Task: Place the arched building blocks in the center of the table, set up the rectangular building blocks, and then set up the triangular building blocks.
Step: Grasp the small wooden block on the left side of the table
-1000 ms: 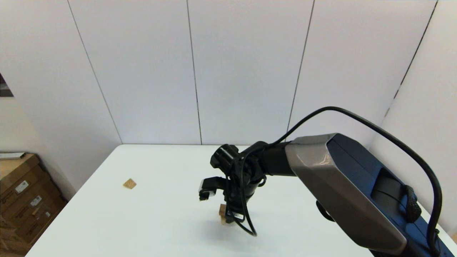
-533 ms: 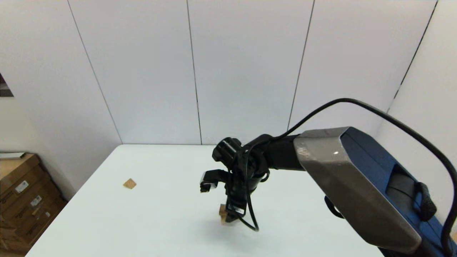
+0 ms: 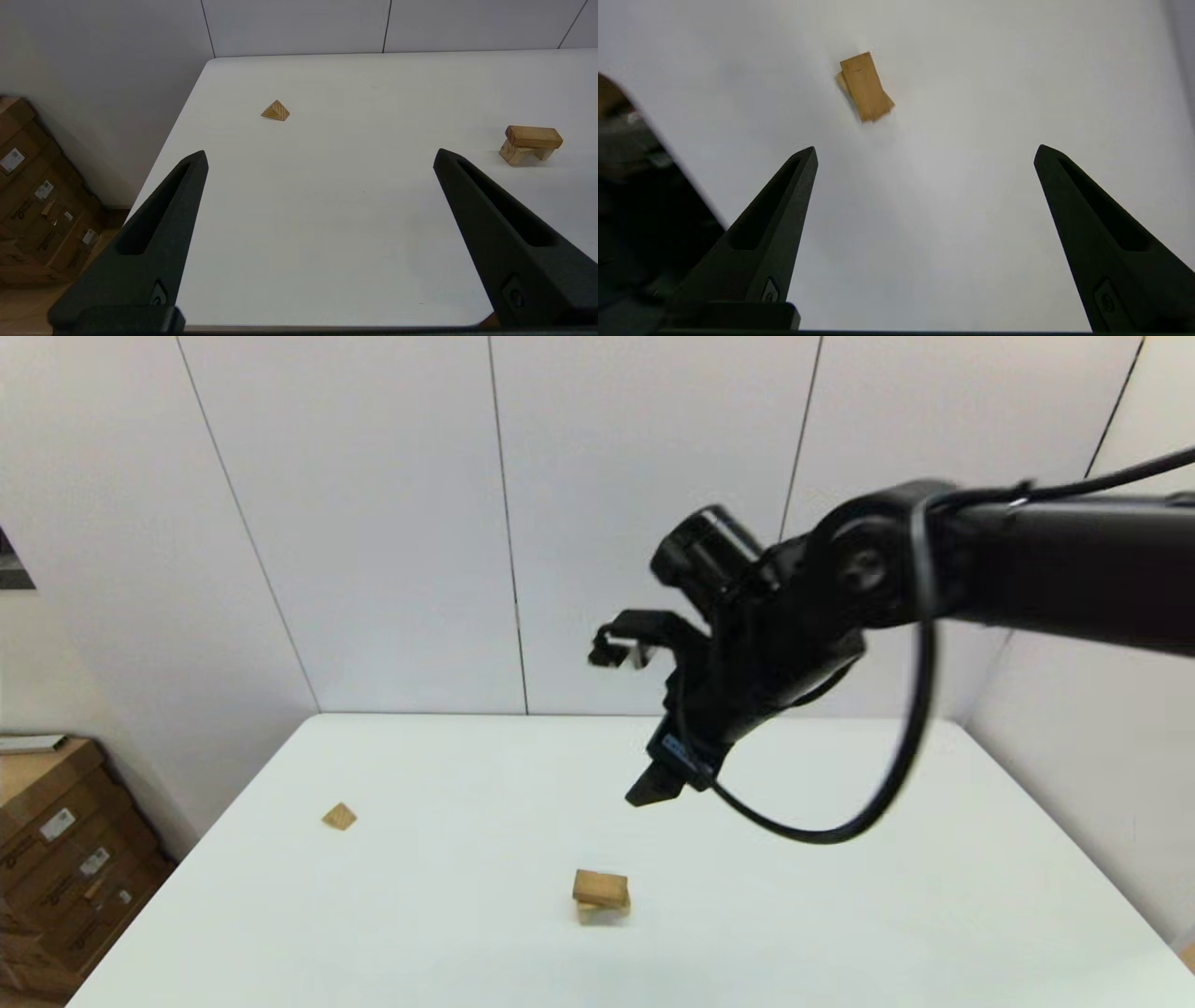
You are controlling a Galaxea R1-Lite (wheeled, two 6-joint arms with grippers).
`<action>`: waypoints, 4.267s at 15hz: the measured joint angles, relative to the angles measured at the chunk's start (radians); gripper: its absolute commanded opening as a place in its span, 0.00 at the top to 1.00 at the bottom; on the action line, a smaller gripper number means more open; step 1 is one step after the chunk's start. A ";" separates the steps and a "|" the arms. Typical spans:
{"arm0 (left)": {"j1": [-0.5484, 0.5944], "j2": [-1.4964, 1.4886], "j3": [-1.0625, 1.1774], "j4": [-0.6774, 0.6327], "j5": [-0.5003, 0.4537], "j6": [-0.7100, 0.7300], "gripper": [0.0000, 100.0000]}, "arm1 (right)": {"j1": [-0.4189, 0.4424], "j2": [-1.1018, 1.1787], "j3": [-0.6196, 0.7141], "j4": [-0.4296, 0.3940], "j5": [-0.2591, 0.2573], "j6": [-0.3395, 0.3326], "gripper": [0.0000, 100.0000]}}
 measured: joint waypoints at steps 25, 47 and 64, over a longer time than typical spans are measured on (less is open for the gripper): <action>0.000 0.000 0.000 0.000 0.001 -0.001 0.00 | -0.640 -1.871 0.745 0.331 -0.035 0.244 0.00; 0.000 0.000 0.000 -0.001 0.000 0.000 0.00 | -0.668 -2.069 1.916 -0.794 -0.044 0.344 0.00; -0.001 1.264 -0.546 -0.101 0.064 -0.178 0.00 | -0.668 -2.069 1.916 -0.794 -0.044 0.344 0.00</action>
